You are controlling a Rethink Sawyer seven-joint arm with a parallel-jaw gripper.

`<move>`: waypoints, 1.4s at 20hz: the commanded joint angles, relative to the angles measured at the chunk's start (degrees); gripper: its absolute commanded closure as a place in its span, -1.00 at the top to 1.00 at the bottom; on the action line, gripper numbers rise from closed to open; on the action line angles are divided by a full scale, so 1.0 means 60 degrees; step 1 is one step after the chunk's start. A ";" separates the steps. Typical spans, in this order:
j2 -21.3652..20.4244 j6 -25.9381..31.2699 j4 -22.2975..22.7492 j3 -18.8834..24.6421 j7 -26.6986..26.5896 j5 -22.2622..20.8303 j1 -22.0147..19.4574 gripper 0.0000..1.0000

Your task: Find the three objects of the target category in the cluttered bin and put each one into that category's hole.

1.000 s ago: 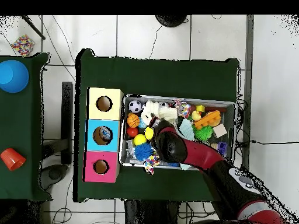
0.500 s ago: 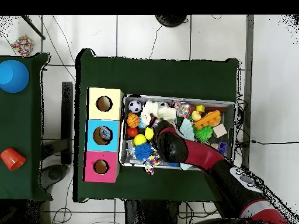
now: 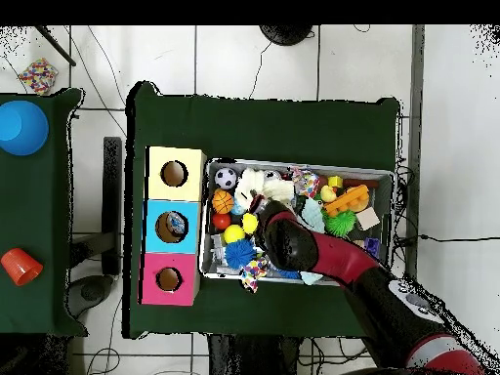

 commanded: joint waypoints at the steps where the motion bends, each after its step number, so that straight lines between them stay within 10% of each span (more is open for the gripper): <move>1: 0.0394 0.1126 -0.0679 0.0674 0.0154 -0.0303 -0.0194 1.00; 6: 0.0346 0.1202 -0.0640 0.0694 0.0186 -0.0281 -0.0206 1.00; 7: 0.0339 0.1207 -0.0629 0.0695 0.0192 -0.0283 -0.0209 -1.00; 17: 0.0246 0.1206 -0.0566 0.0649 0.0188 -0.0321 -0.0186 -1.00; 28: -0.1726 0.2686 0.1143 0.1677 0.0129 0.0096 -0.1470 -1.00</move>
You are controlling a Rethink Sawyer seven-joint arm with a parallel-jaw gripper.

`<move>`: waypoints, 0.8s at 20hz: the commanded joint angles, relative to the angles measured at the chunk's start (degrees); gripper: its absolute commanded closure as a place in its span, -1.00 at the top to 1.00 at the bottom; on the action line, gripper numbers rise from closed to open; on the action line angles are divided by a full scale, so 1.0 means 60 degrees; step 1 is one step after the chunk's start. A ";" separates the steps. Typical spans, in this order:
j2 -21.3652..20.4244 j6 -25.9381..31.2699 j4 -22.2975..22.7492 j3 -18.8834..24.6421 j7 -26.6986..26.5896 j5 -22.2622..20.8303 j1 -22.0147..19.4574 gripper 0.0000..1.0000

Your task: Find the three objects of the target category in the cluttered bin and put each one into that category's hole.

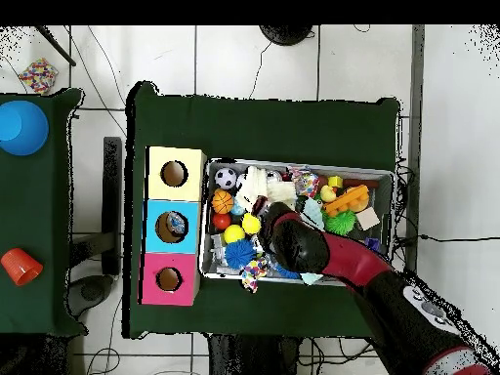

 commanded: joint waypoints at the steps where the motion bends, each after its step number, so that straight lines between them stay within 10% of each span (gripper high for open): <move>1: -0.1430 0.1903 0.0881 0.1026 0.0182 0.0154 -0.0845 -1.00; 9: -0.4194 0.3825 0.1150 -0.0582 0.0991 0.0646 0.0482 -1.00; 16: -0.4292 0.5032 0.0891 -0.1227 0.1017 0.0420 0.1451 -1.00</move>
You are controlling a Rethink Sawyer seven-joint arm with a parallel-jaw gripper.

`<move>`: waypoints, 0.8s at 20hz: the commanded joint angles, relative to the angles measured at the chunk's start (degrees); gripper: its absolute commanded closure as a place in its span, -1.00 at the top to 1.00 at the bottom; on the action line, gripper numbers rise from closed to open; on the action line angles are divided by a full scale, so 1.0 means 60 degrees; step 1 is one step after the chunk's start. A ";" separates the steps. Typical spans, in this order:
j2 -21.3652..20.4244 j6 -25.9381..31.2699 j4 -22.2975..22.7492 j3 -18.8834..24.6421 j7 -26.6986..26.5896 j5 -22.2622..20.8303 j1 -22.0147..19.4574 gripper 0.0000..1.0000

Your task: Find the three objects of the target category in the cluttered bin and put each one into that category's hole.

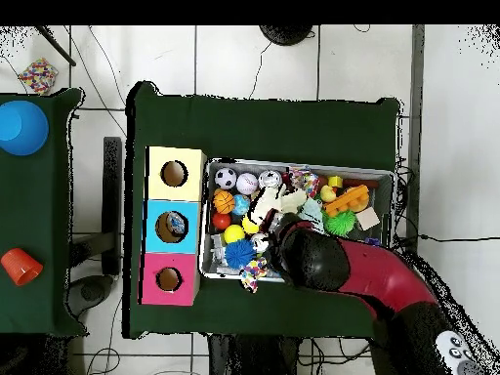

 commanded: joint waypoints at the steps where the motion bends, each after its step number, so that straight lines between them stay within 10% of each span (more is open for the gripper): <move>1: -0.0719 0.2064 -0.0026 -0.0888 0.0999 -0.0121 0.1046 -1.00; 16: -0.0167 0.3604 -0.1336 -0.2185 0.0982 -0.1142 0.2282 -1.00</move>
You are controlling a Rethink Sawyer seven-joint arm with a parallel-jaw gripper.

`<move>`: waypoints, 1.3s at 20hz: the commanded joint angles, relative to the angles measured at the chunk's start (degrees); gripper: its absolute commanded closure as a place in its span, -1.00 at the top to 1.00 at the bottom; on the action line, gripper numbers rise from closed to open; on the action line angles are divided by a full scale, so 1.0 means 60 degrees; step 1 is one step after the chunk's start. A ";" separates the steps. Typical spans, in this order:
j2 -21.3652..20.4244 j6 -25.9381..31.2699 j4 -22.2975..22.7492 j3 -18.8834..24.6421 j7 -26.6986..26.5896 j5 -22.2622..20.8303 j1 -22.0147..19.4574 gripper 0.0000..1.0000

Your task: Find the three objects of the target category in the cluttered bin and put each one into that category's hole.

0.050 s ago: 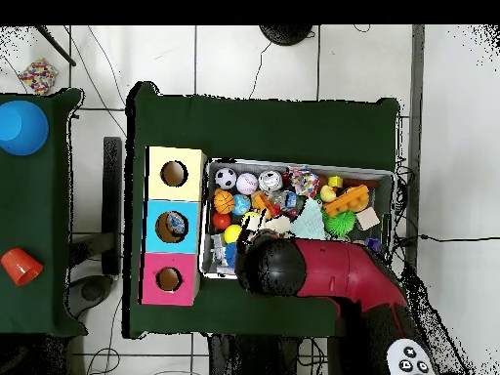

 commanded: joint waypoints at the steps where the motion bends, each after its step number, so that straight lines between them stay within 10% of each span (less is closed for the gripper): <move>1: 0.0595 0.1304 -0.0788 -0.0607 0.1043 -0.0252 0.0202 -1.00; 11: 0.0891 0.0826 -0.0466 -0.0427 0.0609 0.0210 -0.0165 -1.00; 12: 0.0872 0.0810 -0.0446 -0.0410 0.0565 0.0213 -0.0203 1.00; 26: 0.0846 0.0243 -0.0565 -0.0501 0.0707 -0.0065 -0.0092 1.00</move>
